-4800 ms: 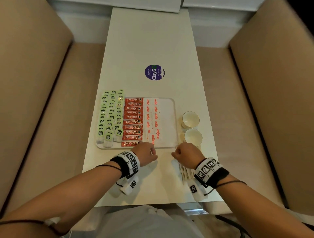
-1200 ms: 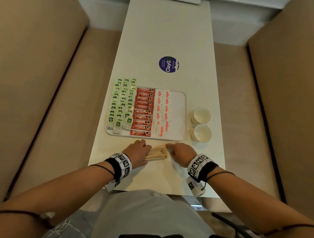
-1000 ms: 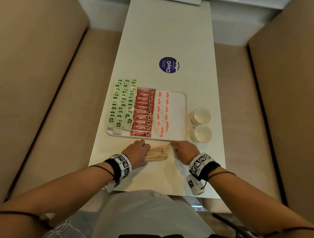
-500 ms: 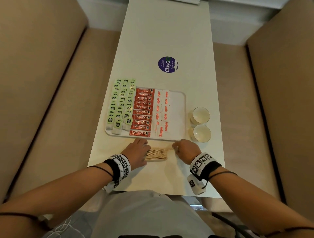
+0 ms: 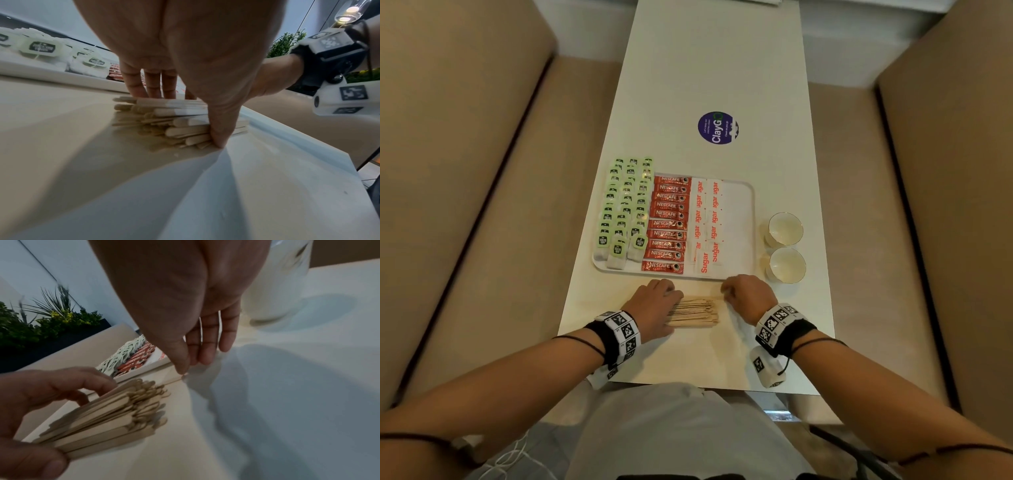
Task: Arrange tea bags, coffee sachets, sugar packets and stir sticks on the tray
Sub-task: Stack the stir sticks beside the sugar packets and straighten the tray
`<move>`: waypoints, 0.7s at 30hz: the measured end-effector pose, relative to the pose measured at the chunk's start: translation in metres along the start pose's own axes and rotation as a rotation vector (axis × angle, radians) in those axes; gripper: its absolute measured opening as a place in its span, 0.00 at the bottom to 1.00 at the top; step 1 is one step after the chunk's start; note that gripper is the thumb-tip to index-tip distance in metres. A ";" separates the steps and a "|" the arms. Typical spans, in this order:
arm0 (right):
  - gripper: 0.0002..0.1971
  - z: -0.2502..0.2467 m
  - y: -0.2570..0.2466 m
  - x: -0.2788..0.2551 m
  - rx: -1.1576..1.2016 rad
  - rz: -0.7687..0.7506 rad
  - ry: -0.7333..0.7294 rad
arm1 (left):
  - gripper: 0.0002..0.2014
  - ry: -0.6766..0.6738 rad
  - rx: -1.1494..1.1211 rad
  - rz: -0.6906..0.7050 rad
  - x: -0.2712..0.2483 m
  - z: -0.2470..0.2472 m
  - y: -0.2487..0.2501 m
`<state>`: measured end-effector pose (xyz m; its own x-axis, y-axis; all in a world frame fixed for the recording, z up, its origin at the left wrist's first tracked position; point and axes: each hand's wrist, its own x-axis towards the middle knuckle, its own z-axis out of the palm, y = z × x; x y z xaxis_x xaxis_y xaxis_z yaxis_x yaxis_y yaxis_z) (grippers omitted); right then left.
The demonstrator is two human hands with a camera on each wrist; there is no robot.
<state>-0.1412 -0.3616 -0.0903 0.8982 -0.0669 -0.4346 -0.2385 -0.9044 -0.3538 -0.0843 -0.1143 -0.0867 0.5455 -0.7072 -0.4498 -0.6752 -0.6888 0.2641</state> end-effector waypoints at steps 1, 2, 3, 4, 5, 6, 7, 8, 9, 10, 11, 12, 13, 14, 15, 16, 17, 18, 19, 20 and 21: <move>0.09 0.000 0.005 -0.003 -0.011 0.019 0.002 | 0.35 0.000 -0.005 -0.008 -0.002 0.001 -0.003; 0.08 0.000 0.009 -0.005 -0.022 0.034 0.000 | 0.37 0.001 -0.009 -0.016 -0.004 0.001 -0.006; 0.07 0.001 0.012 -0.008 -0.030 0.040 0.000 | 0.39 0.004 -0.012 -0.025 -0.006 0.001 -0.010; 0.07 0.001 0.014 -0.009 -0.031 0.040 0.003 | 0.40 0.010 -0.015 -0.034 -0.009 0.002 -0.014; 0.07 0.002 0.013 -0.010 -0.023 0.034 0.008 | 0.40 0.018 -0.017 -0.042 -0.011 0.002 -0.018; 0.07 0.003 0.011 -0.009 -0.013 0.026 0.011 | 0.40 0.023 -0.014 -0.047 -0.014 0.003 -0.022; 0.08 0.003 0.008 -0.008 -0.003 0.013 0.014 | 0.40 0.025 -0.009 -0.049 -0.016 0.003 -0.025; 0.08 0.004 0.004 -0.007 0.005 -0.002 0.010 | 0.41 0.024 -0.007 -0.050 -0.017 0.004 -0.027; 0.08 0.005 -0.001 -0.006 0.006 -0.019 0.003 | 0.40 0.023 -0.010 -0.050 -0.018 0.004 -0.028; 0.09 0.006 -0.006 -0.004 0.001 -0.036 -0.006 | 0.40 0.024 -0.014 -0.050 -0.018 0.004 -0.028; 0.09 0.007 -0.011 -0.002 -0.005 -0.053 -0.012 | 0.39 0.026 -0.018 -0.048 -0.018 0.004 -0.028; 0.09 0.007 -0.014 -0.001 -0.009 -0.065 -0.016 | 0.39 0.026 -0.022 -0.045 -0.017 0.004 -0.027; 0.09 0.008 -0.016 0.001 -0.010 -0.068 -0.019 | 0.40 0.024 -0.026 -0.039 -0.017 0.003 -0.026; 0.09 0.007 -0.017 0.002 -0.013 -0.064 -0.021 | 0.41 0.020 -0.030 -0.035 -0.017 0.003 -0.024; 0.09 0.006 -0.016 0.003 -0.017 -0.057 -0.022 | 0.41 0.017 -0.034 -0.032 -0.017 0.003 -0.023; 0.09 0.005 -0.014 0.003 -0.019 -0.045 -0.021 | 0.41 0.015 -0.037 -0.030 -0.017 0.003 -0.022; 0.09 0.004 -0.011 0.003 -0.017 -0.031 -0.025 | 0.41 0.017 -0.038 -0.026 -0.017 0.002 -0.022; 0.09 0.003 -0.007 0.002 -0.017 -0.019 -0.036 | 0.41 0.020 -0.041 -0.023 -0.017 0.002 -0.022; 0.08 0.004 -0.005 0.001 -0.023 -0.011 -0.053 | 0.41 0.019 -0.044 -0.021 -0.017 0.003 -0.023; 0.09 0.004 -0.003 0.000 -0.032 -0.007 -0.072 | 0.43 0.011 -0.046 -0.018 -0.017 0.003 -0.024; 0.09 0.005 -0.002 -0.001 -0.038 -0.002 -0.084 | 0.45 0.000 -0.046 -0.014 -0.016 0.003 -0.024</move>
<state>-0.1440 -0.3572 -0.0934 0.8643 -0.0309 -0.5020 -0.2208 -0.9201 -0.3235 -0.0786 -0.0863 -0.0880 0.5547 -0.6975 -0.4536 -0.6442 -0.7051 0.2964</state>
